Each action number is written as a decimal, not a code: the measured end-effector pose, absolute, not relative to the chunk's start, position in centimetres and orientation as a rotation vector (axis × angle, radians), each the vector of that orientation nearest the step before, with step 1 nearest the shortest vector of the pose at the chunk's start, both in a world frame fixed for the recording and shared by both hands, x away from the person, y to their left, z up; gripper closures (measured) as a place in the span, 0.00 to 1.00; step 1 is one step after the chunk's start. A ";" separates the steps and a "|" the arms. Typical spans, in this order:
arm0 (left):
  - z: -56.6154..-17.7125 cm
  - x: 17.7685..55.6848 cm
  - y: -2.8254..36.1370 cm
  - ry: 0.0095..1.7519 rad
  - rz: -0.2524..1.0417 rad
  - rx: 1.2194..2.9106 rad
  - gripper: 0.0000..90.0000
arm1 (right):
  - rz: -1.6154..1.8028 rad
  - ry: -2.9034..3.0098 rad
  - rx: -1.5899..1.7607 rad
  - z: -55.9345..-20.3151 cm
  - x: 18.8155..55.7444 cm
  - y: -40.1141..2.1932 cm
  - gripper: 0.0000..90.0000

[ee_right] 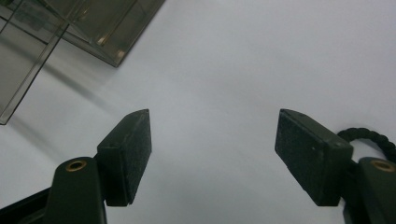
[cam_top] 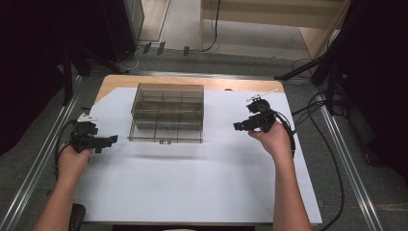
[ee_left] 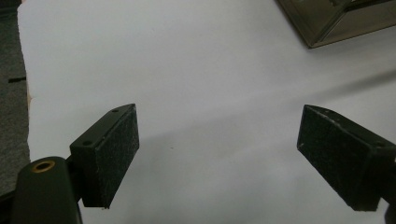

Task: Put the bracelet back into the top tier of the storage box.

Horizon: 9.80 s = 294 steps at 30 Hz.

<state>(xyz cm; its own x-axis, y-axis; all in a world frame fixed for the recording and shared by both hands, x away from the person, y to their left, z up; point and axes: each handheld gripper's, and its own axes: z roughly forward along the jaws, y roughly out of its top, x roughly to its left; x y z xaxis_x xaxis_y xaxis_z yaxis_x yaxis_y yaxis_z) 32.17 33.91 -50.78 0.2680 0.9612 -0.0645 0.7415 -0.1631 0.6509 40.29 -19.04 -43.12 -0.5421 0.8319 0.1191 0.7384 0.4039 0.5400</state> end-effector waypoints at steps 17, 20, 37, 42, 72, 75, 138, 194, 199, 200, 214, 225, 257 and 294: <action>-50.8 31.8 34.3 1.542 0.500 1.965 0.16 | 0.749 2.433 1.489 -44.0 41.2 -21.7 0.33; -50.8 31.7 34.4 1.545 0.500 1.964 0.16 | 0.733 2.421 1.513 -44.2 41.4 -22.3 0.33; -50.9 31.0 34.9 1.567 0.505 1.952 0.16 | 0.619 2.387 1.586 -45.7 42.6 -24.5 0.33; -50.9 30.8 35.1 1.571 0.504 1.951 0.16 | 0.616 2.383 1.608 -45.9 42.7 -25.5 0.32; -51.0 30.3 35.6 1.597 0.507 1.936 0.16 | 0.353 2.424 1.596 -49.5 44.9 -26.7 0.16; -51.0 30.2 35.7 1.604 0.508 1.935 0.16 | 0.375 2.429 1.598 -49.6 45.2 -26.8 0.16; -50.9 30.0 35.8 1.604 0.514 1.926 0.16 | 0.571 2.477 1.725 -46.7 44.1 -25.1 0.88; -50.7 31.1 34.9 1.560 0.513 1.940 0.16 | 0.603 2.659 1.484 -42.8 40.9 -16.0 0.87; -50.7 31.1 34.9 1.560 0.514 1.939 0.16 | 0.620 2.672 1.474 -42.4 40.6 -15.4 0.87; -50.7 31.1 34.9 1.558 0.513 1.939 0.16 | 0.619 2.680 1.468 -42.3 40.5 -15.2 0.87; -50.7 31.1 34.9 1.559 0.516 1.939 0.16 | 0.667 2.708 1.409 -41.2 39.7 -13.8 0.87; -50.7 30.9 35.0 1.564 0.517 1.939 0.16 | 0.712 2.719 1.366 -40.3 39.2 -12.6 0.87; -50.7 31.2 34.9 1.559 0.517 1.940 0.16 | 0.768 2.771 1.219 -38.6 38.4 -8.6 0.87; -50.7 30.0 35.8 1.600 0.530 1.912 0.16 | 0.715 2.865 1.050 -41.0 39.1 -3.3 0.87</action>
<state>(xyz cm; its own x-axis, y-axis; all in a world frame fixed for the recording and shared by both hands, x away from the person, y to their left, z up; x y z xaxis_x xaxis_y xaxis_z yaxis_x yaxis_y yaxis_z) 30.03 35.84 -50.73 0.1999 0.9777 -0.0651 0.7456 -0.1086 0.6575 39.13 -3.26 -41.04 -0.7756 0.6141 0.1460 0.6108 0.6716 0.4193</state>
